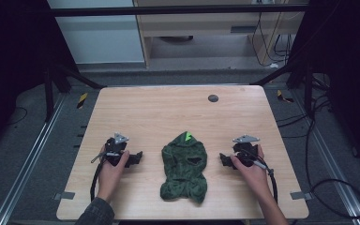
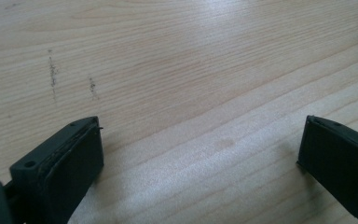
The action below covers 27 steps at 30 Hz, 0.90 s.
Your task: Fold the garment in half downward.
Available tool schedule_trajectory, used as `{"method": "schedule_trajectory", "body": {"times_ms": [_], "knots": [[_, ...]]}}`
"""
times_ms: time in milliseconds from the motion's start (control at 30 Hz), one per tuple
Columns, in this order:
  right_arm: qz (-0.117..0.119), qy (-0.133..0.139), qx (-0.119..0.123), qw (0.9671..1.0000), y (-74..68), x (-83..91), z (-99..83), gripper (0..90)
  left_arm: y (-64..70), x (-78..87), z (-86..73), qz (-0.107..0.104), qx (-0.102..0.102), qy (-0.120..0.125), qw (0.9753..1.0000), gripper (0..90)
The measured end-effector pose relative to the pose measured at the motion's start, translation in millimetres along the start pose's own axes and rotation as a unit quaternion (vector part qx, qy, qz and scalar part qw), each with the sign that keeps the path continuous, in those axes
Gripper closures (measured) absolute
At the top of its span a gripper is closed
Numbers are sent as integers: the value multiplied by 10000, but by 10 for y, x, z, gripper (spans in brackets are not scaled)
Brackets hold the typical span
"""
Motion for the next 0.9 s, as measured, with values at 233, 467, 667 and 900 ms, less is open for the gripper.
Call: {"method": "schedule_trajectory", "body": {"times_ms": [233,467,667,900], "knots": [[-22,-14,44,10000,2,4,-6,4,34,34,-25,7,-1,-6,10000,0],[39,-48,89,9999,-33,33,-1,83,81,105,-13,-70,-164,-87,9998,42],[502,-102,205,9985,-215,132,47,235,216,240,73,-406,-354,-16,9985,43],[799,-278,505,9951,-426,159,167,399,310,251,222,-818,-435,-25,9957,51]]}}
Point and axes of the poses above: each handheld gripper's, and its own axes: x roughly backward along the jaws, z roughly out of its top, y roughly to its right, the point moved 2 cm from there along -x, roughly forward along the jaws, and after that the axes turned 13 degrees about z, right-handed, at the moved point
